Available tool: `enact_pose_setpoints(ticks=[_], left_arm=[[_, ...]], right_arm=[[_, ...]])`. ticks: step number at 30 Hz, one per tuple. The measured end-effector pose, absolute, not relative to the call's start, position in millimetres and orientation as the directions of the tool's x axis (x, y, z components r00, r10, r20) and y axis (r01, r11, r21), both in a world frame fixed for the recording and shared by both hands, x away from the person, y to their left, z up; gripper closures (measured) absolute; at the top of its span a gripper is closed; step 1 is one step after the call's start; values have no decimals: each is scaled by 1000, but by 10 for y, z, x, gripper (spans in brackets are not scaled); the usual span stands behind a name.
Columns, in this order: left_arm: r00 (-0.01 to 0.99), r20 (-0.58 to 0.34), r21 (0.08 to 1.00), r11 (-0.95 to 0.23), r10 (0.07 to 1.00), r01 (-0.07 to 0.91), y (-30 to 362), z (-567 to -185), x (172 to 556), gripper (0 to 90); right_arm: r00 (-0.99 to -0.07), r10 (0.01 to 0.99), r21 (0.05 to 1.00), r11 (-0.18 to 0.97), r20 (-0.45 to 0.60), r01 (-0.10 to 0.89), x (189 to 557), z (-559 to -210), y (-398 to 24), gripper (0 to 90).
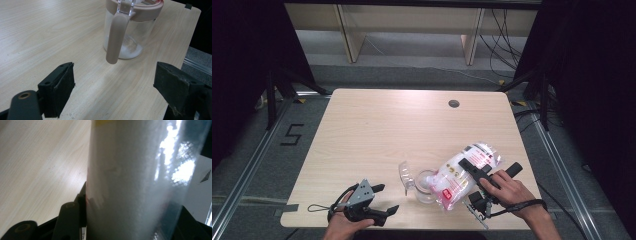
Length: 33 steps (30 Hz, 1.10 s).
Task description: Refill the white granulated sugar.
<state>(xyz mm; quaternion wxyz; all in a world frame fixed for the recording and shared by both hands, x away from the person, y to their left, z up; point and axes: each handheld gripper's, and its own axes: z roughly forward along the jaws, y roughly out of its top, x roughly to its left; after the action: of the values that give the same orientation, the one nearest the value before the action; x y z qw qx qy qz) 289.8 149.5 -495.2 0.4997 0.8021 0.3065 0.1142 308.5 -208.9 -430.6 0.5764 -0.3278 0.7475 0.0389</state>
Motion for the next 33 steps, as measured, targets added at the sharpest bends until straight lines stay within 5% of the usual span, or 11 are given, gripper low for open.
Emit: enact_pose_setpoints(ticks=[33], left_arm=[[785, -125, 872, -310, 606, 378, 1488, -4951, 2892, 162]], right_arm=[[-76, -490, -378, 754, -868, -537, 3080, -4262, -2067, 536]])
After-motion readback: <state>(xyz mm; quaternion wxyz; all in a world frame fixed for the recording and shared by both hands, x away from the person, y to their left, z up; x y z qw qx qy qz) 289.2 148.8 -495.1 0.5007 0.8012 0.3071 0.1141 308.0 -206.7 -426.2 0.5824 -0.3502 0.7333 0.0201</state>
